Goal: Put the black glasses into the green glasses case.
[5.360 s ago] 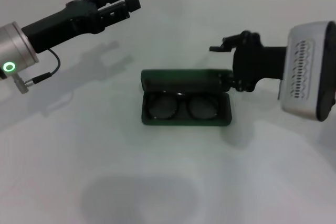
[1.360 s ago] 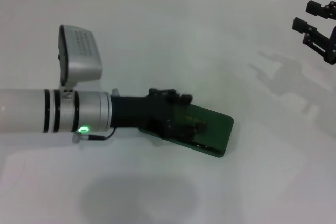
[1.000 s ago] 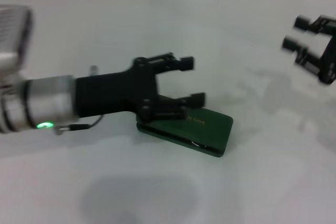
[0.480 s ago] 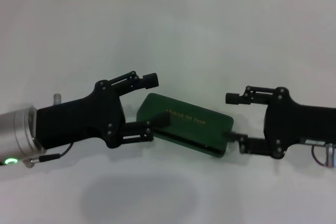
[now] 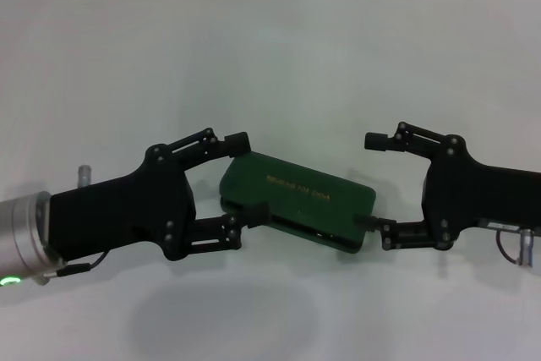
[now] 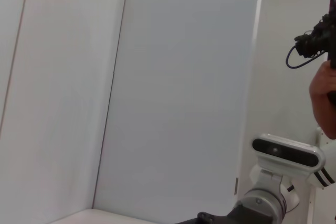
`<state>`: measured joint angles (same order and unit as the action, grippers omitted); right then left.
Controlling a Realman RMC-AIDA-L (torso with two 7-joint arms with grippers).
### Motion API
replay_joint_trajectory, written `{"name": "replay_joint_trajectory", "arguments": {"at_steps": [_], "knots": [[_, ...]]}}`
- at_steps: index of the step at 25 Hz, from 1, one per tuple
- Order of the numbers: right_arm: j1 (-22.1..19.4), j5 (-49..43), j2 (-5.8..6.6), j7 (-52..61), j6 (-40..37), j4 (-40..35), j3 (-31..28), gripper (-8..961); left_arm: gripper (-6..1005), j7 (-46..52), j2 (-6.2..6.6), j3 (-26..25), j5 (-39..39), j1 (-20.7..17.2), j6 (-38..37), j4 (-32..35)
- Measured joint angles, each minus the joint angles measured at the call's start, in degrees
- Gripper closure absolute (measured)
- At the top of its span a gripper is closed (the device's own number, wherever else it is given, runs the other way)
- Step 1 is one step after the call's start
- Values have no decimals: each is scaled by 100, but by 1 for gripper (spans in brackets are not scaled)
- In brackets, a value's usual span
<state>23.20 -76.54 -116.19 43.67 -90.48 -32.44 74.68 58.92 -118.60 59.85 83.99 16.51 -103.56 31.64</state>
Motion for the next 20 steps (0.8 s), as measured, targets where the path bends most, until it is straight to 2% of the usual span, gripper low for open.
{"name": "replay_joint_trajectory", "arguments": {"at_steps": [3, 20], "knots": [[5, 37, 0, -54, 6, 35, 17, 63, 141, -27, 4, 0, 7, -5, -3, 0], [128, 465, 1, -574, 125, 302, 38, 66, 141, -30, 13, -62, -24, 45, -1, 0]]}}
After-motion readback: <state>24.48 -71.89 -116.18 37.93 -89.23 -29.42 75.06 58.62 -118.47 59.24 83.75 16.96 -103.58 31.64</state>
